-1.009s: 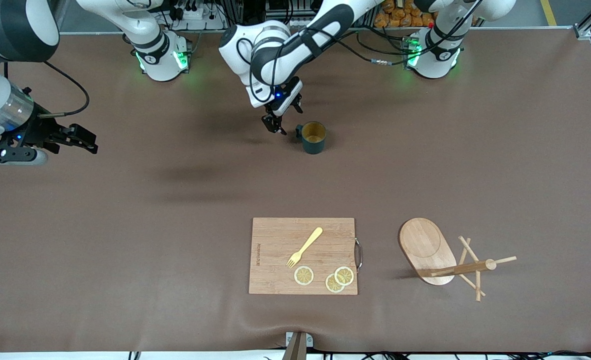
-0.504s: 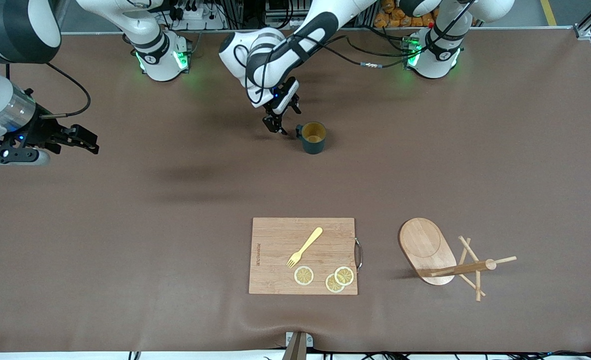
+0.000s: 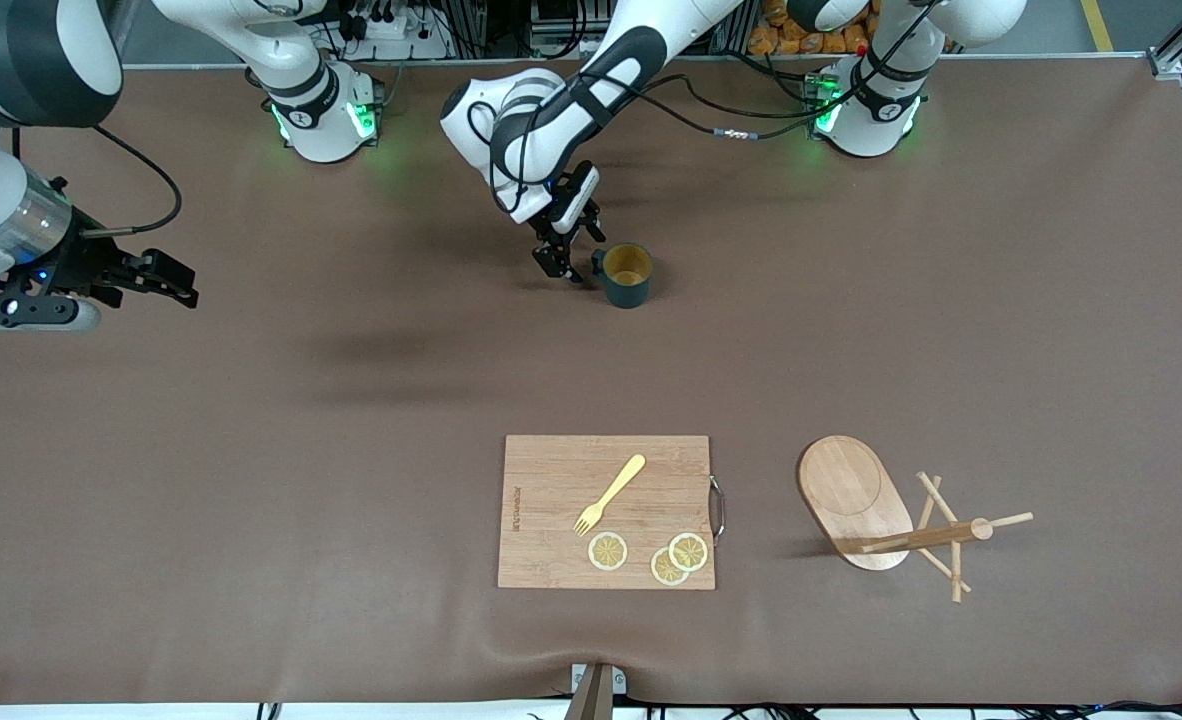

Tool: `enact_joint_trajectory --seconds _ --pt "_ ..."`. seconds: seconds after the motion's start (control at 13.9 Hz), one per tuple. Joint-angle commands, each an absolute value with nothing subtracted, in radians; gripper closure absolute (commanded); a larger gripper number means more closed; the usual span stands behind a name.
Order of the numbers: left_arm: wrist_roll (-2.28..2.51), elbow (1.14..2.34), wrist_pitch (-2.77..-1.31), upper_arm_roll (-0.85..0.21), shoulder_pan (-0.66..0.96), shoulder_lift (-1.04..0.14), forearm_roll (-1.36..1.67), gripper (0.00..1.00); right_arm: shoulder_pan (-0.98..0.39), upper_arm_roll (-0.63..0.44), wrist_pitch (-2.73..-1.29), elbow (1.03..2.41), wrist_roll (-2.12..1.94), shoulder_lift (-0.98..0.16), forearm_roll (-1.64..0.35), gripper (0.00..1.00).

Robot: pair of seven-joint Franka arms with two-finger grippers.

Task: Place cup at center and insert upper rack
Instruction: 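Lower the left gripper and grasp the mug by its handle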

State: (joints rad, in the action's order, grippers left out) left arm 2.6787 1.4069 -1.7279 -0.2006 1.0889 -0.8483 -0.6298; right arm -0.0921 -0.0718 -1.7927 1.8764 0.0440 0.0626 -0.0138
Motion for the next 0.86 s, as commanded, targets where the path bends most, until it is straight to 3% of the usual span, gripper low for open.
enact_joint_trajectory --seconds 0.0,0.5,0.58,0.65,0.79 --pt "2.717 1.362 -1.709 -0.158 1.15 -0.882 -0.653 0.05 -0.072 -0.057 -1.804 1.905 0.034 0.095 -0.003 0.0" --pt "2.703 1.35 -1.652 -0.155 1.167 -0.885 -0.653 0.05 -0.072 -0.055 -1.802 1.905 0.034 0.097 -0.003 0.0" --pt "2.701 1.335 -1.652 -0.156 1.167 -0.885 -0.653 0.08 -0.072 -0.055 -1.802 1.907 0.034 0.097 -0.003 0.0" --pt "2.701 1.327 -1.651 -0.156 1.167 -0.888 -0.653 0.19 -0.072 -0.055 -1.802 1.905 0.034 0.097 -0.003 0.0" --pt "2.701 1.321 -1.646 -0.156 1.169 -0.903 -0.653 0.22 -0.072 -0.055 -1.801 1.907 0.034 0.097 -0.003 0.0"
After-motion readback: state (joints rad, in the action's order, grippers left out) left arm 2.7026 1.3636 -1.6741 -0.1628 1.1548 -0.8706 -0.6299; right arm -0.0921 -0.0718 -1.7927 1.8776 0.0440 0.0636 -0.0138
